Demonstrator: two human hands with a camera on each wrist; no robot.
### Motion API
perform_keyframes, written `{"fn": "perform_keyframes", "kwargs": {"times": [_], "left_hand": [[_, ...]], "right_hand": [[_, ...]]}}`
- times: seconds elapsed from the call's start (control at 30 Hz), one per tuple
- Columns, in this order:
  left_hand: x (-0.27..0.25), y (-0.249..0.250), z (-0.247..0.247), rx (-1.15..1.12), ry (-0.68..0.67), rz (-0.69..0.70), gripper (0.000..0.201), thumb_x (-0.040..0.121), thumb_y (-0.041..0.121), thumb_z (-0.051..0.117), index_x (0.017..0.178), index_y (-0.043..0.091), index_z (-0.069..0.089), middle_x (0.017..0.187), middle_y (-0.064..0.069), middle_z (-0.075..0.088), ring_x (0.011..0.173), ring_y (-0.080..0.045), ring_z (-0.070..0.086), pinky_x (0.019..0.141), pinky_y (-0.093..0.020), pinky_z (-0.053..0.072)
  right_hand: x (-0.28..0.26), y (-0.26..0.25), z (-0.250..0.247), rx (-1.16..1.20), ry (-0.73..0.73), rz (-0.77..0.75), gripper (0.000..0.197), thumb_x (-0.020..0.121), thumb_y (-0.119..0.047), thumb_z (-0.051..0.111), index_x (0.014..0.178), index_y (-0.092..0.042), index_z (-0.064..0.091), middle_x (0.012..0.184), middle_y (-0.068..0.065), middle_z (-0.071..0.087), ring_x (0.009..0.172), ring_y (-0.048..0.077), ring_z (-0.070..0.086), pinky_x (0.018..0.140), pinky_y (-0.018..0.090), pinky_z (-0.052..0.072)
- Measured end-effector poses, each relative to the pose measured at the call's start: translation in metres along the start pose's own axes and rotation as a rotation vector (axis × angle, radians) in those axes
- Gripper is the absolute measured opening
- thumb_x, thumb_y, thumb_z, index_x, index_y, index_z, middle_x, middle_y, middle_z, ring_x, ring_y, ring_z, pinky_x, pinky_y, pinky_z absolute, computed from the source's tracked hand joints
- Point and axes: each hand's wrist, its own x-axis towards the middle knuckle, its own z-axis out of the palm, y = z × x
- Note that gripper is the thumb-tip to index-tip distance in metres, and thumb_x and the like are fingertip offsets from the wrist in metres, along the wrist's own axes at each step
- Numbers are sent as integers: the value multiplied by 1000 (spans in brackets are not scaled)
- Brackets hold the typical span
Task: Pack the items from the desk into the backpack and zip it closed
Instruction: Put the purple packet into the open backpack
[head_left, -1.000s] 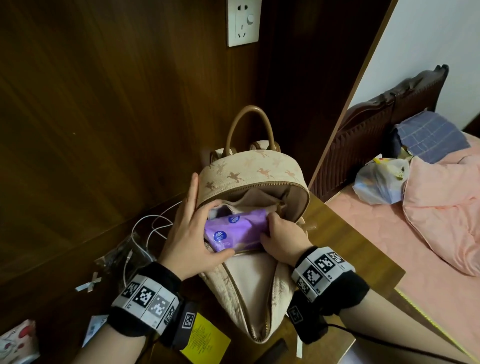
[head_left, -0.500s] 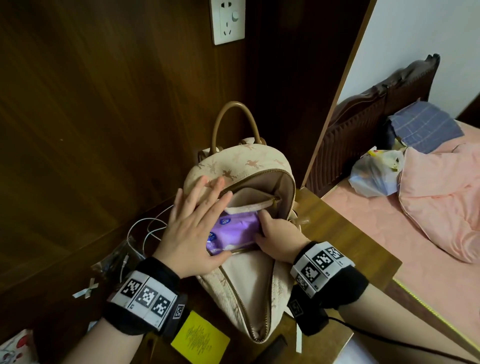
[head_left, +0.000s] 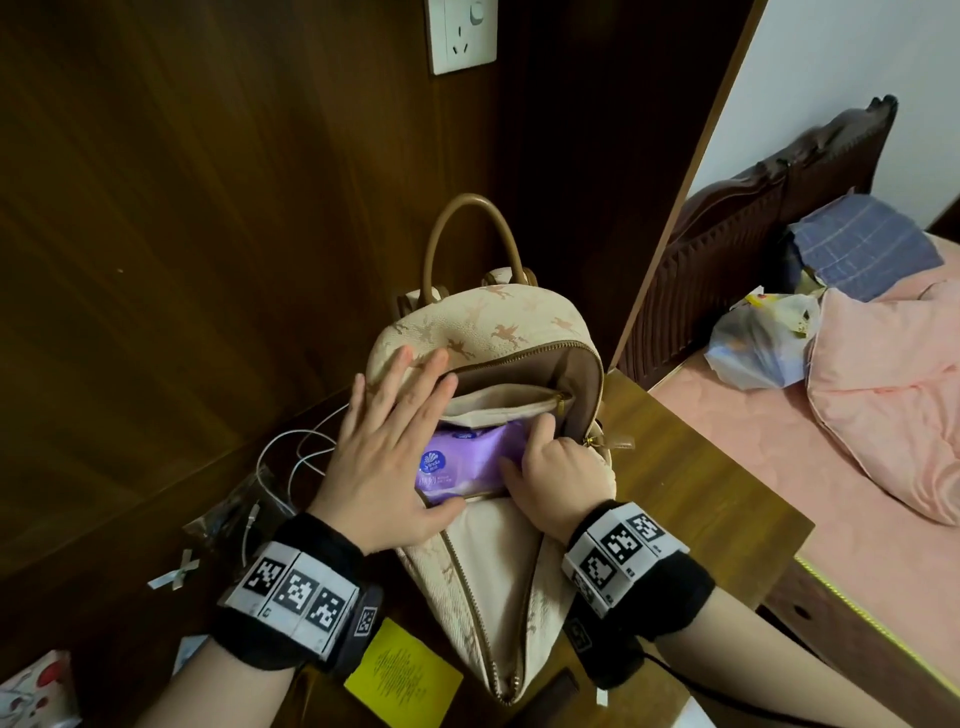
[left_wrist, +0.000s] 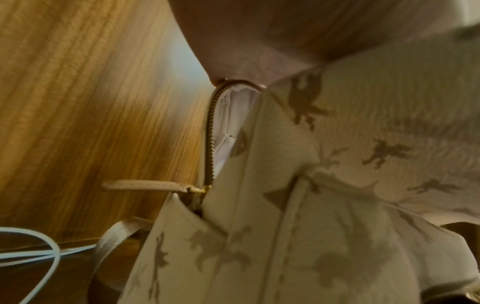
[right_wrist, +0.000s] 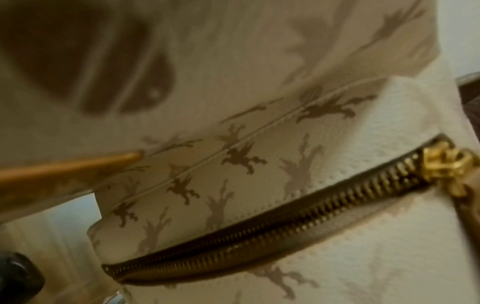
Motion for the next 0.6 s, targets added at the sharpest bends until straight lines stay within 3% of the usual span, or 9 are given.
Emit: {"fn": "perform_keyframes", "kwargs": {"times": [0.07, 0.2, 0.37, 0.43, 0.6], "left_hand": [[-1, 0, 1, -14, 7, 1, 111, 61, 64, 60, 150, 11, 18, 159, -5, 3, 146, -29, 1, 111, -62, 16], [-2, 0, 1, -30, 22, 24, 110, 63, 63, 61, 149, 11, 17, 159, -6, 5, 146, -30, 2, 111, -62, 16], [-3, -1, 1, -55, 51, 35, 109, 64, 62, 62, 149, 12, 17, 159, -6, 5, 146, -30, 3, 110, -63, 17], [-4, -1, 1, -64, 64, 35, 110, 63, 62, 64, 150, 14, 16, 159, -4, 5, 146, -29, 3, 110, -63, 17], [-6, 2, 2, -73, 84, 28, 111, 61, 63, 65, 149, 13, 18, 159, -5, 6, 146, -30, 4, 106, -64, 26]], "right_hand": [[2, 3, 2, -6, -7, -39, 43, 92, -47, 36, 113, -9, 38, 100, 14, 67, 97, 33, 63, 86, 43, 44], [9, 8, -3, -85, -264, -142, 47, 94, -51, 25, 130, -24, 38, 119, 17, 61, 114, 32, 55, 92, 39, 40], [18, 4, -10, -155, -473, -115, 60, 91, -60, 24, 142, -28, 24, 133, 14, 53, 125, 30, 48, 96, 35, 36], [17, 4, -10, -119, -436, -124, 59, 90, -60, 29, 141, -29, 26, 130, 11, 57, 123, 29, 49, 96, 35, 37], [2, 10, -10, 15, -187, -160, 48, 87, -53, 43, 128, -30, 43, 114, 4, 65, 112, 27, 56, 88, 34, 42]]}}
